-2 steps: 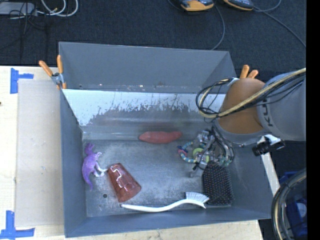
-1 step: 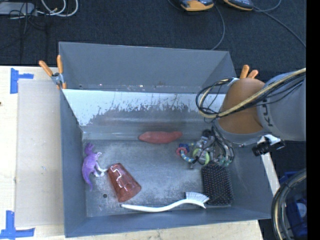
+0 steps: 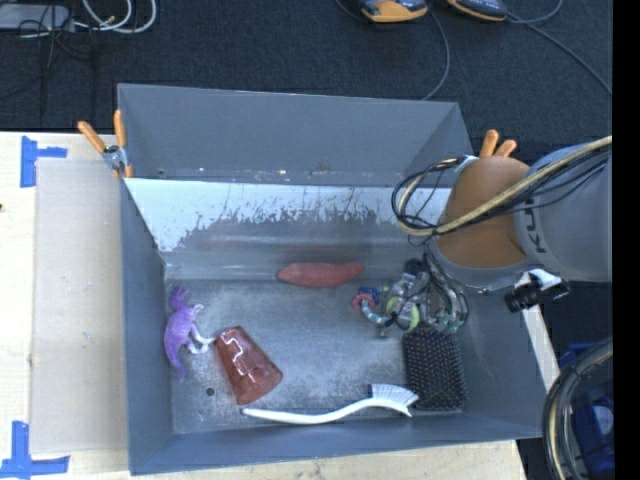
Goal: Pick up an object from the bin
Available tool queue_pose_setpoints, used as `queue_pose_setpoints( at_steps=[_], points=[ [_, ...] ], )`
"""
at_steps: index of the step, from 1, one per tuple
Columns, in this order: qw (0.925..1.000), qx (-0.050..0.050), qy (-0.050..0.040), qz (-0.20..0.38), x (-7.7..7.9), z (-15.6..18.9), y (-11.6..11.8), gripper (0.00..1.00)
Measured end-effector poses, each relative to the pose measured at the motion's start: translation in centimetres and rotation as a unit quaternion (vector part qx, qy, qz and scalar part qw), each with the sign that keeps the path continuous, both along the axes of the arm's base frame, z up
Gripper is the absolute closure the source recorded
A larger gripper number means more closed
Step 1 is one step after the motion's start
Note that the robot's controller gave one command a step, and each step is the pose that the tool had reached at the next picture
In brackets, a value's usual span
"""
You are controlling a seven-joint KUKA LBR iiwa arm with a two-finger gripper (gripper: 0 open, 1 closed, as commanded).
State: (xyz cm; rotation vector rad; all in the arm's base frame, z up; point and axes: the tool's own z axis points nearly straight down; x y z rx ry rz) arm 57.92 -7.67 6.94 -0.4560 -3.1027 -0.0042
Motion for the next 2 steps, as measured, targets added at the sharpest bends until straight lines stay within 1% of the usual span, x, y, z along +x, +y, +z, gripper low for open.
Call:
queue_pose_setpoints(
  at_steps=[1, 2],
  points=[
    [1.0000, 0.000, 0.0000, 0.000, 0.0, 0.0, 0.0, 1.00],
    [1.0000, 0.001, 0.0002, -0.008, -0.2, 0.0, -1.5, 1.00]
  ],
)
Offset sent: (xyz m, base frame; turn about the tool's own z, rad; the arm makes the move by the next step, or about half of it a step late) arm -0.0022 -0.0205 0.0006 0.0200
